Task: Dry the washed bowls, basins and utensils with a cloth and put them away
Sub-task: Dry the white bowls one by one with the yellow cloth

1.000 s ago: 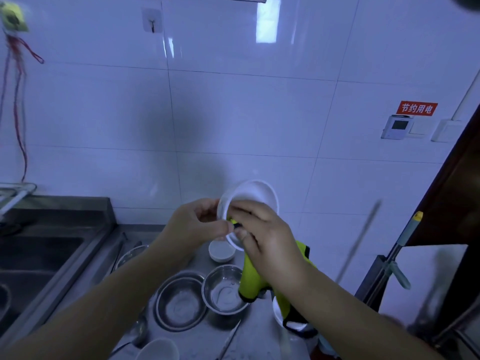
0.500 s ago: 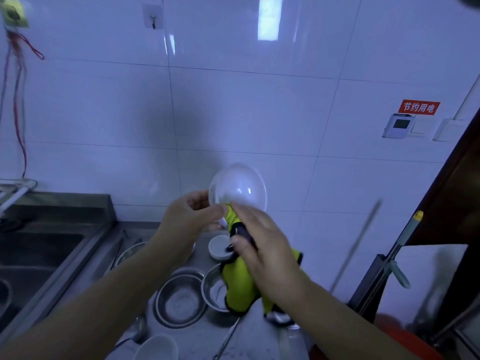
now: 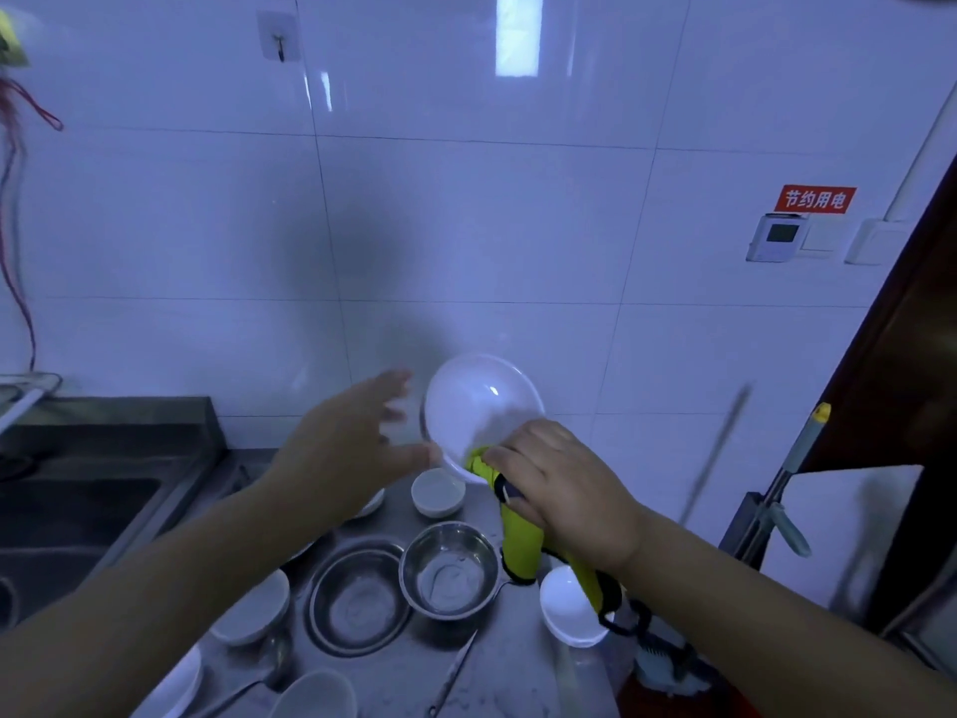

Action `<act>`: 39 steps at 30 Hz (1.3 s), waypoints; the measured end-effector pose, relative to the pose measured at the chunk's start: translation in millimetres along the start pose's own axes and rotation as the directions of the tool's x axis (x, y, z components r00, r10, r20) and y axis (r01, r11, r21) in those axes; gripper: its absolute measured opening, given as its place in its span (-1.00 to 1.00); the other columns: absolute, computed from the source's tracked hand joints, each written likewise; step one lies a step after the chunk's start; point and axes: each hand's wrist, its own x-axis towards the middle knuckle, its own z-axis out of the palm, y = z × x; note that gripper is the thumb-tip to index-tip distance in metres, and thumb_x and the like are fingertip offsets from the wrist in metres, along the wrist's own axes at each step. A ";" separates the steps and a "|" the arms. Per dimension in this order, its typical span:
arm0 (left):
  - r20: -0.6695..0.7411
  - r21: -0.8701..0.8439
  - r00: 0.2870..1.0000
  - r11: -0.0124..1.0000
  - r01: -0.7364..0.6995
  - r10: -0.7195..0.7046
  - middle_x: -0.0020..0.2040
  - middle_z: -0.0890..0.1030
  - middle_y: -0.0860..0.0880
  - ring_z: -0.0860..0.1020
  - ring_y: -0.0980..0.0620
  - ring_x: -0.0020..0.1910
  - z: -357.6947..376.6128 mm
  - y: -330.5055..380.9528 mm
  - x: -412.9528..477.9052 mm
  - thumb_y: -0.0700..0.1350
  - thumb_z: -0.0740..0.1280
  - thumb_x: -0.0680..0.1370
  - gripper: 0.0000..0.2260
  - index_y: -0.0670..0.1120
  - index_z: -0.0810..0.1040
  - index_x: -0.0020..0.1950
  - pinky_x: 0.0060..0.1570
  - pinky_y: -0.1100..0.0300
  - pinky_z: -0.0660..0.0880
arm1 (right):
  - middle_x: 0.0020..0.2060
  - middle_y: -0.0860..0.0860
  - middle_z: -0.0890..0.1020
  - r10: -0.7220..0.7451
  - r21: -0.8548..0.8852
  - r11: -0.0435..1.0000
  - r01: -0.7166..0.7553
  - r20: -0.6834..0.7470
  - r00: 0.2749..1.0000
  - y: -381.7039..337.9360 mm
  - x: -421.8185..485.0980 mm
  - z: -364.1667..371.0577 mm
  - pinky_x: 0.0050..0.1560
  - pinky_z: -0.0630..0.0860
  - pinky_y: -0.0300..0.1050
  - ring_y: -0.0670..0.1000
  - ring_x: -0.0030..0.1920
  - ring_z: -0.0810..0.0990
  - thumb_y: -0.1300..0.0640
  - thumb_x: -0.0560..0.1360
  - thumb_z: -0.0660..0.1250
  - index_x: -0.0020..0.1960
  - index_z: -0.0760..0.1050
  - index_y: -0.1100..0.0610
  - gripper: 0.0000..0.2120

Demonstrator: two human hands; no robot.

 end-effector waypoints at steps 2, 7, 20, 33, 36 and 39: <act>-0.063 0.543 0.877 0.754 -0.370 0.476 0.14 0.59 0.03 0.54 -0.01 0.10 -1.5 -3.8 3.7 -0.01 0.36 0.44 -0.64 0.01 0.53 0.23 0.01 0.03 0.56 | -0.14 0.08 0.54 -0.001 0.010 1.000 0.001 0.046 0.999 2.3 -2.6 -2.3 -0.01 0.36 -0.11 0.08 -0.10 0.41 0.20 0.41 0.23 0.11 0.37 0.16 -0.72; 0.357 0.668 0.556 0.211 -0.714 0.751 -0.33 0.56 0.05 0.55 0.01 -0.28 0.3 -0.7 13.8 -0.30 0.30 0.36 -0.81 0.00 0.58 -0.27 -0.08 0.15 0.55 | -0.10 0.10 0.55 -0.023 0.048 0.999 0.020 0.049 0.999 2.7 2.3 -8.6 0.05 0.39 -0.09 0.10 -0.04 0.45 0.24 0.46 0.19 0.13 0.36 0.16 -0.75; 0.138 -0.885 0.965 0.410 0.221 -0.222 -0.23 0.68 -0.18 0.62 -0.03 -0.28 30.5 23.3 5.9 -0.24 0.38 0.33 -0.90 -0.18 0.69 -0.23 -0.21 0.21 0.58 | 0.47 0.06 0.26 0.503 0.600 0.727 -0.333 -0.137 0.853 -30.2 15.5 -10.8 0.47 0.12 -0.10 0.07 0.51 0.12 0.05 0.54 0.27 0.45 0.26 0.16 -0.48; 0.188 -0.971 0.936 0.087 0.223 -0.298 -0.21 0.70 -0.10 0.67 0.05 -0.28 32.2 19.3 10.1 -0.29 0.28 0.46 -0.89 -0.25 0.54 -0.05 -0.32 0.23 0.60 | 0.16 -0.07 0.55 0.779 0.815 0.428 -0.390 -0.114 0.616 -18.7 28.3 -8.8 0.29 0.40 0.14 0.09 0.21 0.51 0.13 0.58 0.15 0.30 0.46 -0.12 -0.66; 0.163 -0.984 0.948 0.025 0.177 -0.275 -0.18 0.70 -0.11 0.67 0.05 -0.25 32.5 17.6 11.3 -0.25 0.29 0.41 -0.85 -0.26 0.56 -0.06 -0.24 0.20 0.62 | 0.30 -0.14 0.47 0.613 0.671 0.669 -0.320 -0.254 0.748 -30.5 26.4 -5.0 0.36 0.30 -0.16 -0.05 0.35 0.39 0.16 0.60 0.16 0.36 0.41 0.05 -0.66; 0.155 -0.987 0.952 0.001 0.161 -0.264 -0.17 0.70 -0.13 0.68 0.03 -0.24 28.5 10.4 10.3 -0.19 0.49 0.37 -0.88 -0.23 0.66 -0.17 -0.27 0.20 0.62 | 0.29 -0.10 0.47 0.545 0.613 0.731 -0.300 -0.261 0.797 -32.1 14.6 3.0 0.34 0.30 -0.20 -0.05 0.33 0.39 0.19 0.59 0.15 0.34 0.41 0.12 -0.67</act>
